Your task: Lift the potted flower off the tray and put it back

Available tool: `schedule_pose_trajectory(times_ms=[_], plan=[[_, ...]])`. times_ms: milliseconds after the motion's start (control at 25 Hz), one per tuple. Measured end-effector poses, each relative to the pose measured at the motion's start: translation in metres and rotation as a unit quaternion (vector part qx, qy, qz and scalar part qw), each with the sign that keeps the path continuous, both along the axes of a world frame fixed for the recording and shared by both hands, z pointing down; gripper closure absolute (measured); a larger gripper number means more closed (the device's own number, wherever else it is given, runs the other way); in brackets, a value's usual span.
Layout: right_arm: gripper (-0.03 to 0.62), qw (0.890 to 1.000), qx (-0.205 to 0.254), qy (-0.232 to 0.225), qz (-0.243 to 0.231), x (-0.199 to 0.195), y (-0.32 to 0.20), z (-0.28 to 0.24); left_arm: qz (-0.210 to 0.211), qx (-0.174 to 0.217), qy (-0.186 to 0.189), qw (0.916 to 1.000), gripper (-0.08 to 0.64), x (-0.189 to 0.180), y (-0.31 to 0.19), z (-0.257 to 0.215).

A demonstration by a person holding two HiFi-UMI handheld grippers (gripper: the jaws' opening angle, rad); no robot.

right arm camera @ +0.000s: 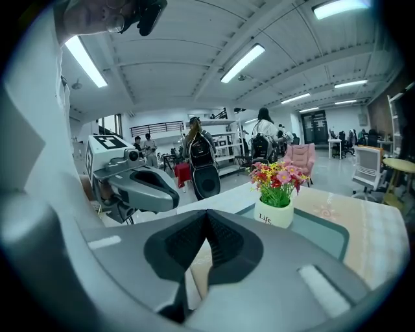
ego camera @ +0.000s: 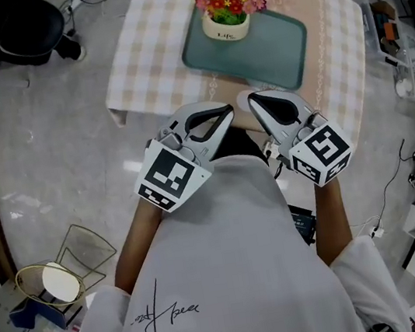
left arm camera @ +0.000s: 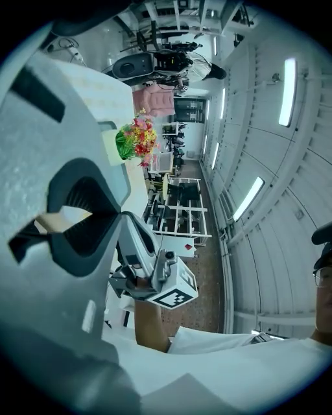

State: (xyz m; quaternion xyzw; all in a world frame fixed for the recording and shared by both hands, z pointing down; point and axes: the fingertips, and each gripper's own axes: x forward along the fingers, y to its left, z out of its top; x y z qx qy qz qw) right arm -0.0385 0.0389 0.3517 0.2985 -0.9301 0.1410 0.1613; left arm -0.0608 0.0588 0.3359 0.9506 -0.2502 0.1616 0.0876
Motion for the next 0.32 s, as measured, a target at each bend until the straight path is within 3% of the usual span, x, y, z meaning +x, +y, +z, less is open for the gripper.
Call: schedule_pose_trajectory(times_ms=[320], plan=[[0.588,1.000,0.005,0.005,-0.007,-0.014,0.027,-0.003,0.015,-0.008,0.003,0.9998,0.558,-0.005,0.032,-0.005]])
